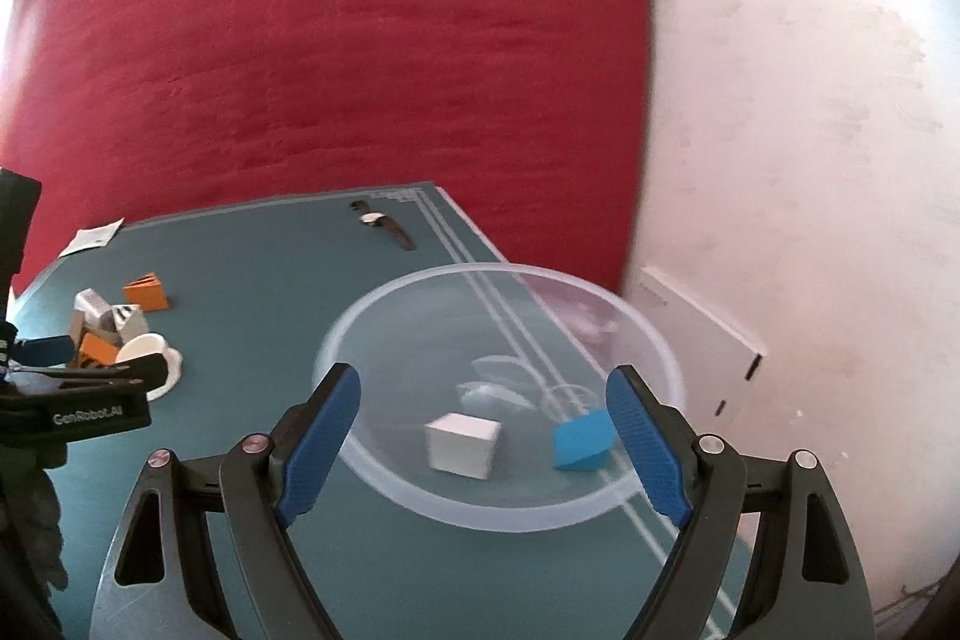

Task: Organize rigid objects
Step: 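Withdraw both grippers from the bowl back toward the block pile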

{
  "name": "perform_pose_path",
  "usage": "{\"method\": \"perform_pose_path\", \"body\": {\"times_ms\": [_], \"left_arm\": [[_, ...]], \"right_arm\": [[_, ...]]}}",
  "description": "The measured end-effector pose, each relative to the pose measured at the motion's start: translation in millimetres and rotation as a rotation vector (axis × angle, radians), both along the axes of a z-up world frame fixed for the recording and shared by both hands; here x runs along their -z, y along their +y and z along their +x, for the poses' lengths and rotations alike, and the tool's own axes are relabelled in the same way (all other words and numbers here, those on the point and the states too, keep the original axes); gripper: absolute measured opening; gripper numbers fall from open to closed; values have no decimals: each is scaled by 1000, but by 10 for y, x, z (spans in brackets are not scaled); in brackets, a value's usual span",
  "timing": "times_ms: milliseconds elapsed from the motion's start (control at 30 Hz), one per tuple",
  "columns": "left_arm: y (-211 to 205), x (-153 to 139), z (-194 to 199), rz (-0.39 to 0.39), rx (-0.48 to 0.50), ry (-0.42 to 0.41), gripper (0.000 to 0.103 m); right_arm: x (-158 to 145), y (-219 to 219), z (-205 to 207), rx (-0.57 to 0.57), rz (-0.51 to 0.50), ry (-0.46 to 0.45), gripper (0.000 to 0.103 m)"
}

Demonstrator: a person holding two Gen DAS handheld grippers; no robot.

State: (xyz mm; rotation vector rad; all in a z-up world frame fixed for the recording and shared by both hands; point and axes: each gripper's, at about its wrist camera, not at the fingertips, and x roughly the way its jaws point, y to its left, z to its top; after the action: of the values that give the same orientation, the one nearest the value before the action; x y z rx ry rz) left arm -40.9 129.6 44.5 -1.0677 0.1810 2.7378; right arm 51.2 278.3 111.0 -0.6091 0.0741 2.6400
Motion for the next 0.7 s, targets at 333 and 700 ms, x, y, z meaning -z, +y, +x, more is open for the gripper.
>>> {"method": "perform_pose_path", "body": {"times_ms": [333, 700], "left_arm": [[-360, 51, -117, 26, -63, -17, 102], [-916, 116, -217, 38, -177, -36, 102]], "right_arm": [[-1, -333, -330, -100, -51, -37, 85], [85, -788, -663, -294, -111, -129, 85]]}}
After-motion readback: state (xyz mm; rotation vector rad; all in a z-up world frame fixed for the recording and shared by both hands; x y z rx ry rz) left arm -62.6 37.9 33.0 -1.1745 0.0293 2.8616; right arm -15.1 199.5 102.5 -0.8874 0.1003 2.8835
